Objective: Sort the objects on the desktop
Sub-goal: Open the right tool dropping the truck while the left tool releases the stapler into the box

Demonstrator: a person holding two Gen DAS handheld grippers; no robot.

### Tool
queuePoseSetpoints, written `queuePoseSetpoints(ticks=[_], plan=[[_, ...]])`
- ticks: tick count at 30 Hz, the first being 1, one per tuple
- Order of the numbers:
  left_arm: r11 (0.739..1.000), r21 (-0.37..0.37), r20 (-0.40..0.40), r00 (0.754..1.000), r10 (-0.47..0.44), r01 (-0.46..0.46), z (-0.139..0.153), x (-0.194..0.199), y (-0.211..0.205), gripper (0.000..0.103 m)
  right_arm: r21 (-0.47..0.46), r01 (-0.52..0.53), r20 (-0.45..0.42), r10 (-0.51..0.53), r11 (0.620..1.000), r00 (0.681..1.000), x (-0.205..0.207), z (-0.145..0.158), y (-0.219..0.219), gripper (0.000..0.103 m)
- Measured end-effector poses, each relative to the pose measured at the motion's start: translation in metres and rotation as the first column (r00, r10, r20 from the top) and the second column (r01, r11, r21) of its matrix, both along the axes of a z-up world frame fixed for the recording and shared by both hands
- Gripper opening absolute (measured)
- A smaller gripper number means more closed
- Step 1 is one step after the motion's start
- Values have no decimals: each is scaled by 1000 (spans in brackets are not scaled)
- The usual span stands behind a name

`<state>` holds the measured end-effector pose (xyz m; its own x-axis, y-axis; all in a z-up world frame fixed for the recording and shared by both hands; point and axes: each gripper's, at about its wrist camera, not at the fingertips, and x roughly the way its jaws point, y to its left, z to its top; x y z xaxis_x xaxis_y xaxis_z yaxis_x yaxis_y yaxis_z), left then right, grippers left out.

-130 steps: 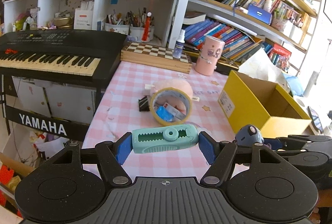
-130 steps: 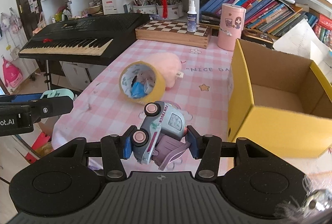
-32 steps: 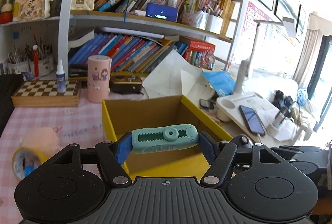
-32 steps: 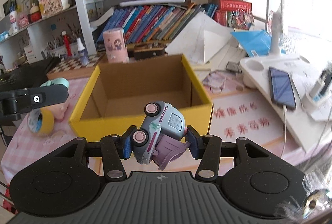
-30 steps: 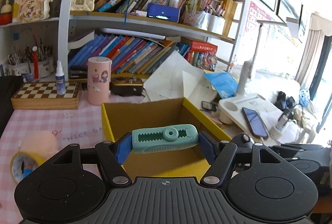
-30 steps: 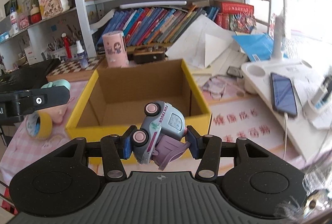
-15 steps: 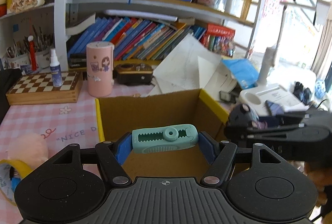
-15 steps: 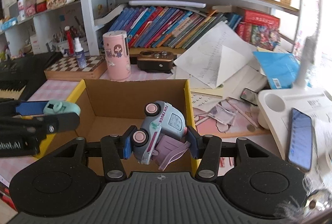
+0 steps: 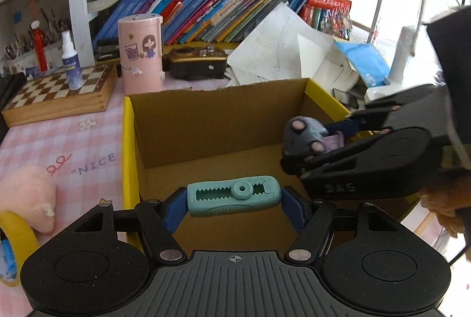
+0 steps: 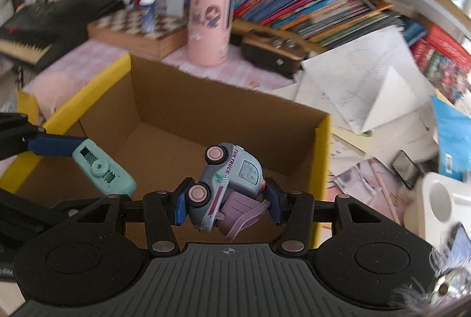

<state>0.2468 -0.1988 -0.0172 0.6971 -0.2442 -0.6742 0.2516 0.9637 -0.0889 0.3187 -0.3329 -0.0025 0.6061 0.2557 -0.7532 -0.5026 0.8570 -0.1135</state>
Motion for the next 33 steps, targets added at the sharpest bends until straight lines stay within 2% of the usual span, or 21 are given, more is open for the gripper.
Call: queuePoseSetpoints(ticks=[3,14,21,31,33], plan=[[999,42,-10,1000,-25,25,-2,1,-6,70,-55,-46,-22,44,997,999,7,-9,9,48],[997,75,-14,1000,-28,29,-4,2,-12,71,-149,-114,-66,106,982,992,28,-21,17,48],[998,67,17,1000,6,-7,2,-7,-5,85,-153,-136,-86,124,979,989,30,-24,21,48],[997,45,101,993,63,-68,26,-27,12,87,-103,-111,-53,106,988,993,27,-11,18,59],[996,39,123,990,74,-79,32,-33,16,91,-87,-99,-34,97,991,995,21,-5,16,62]])
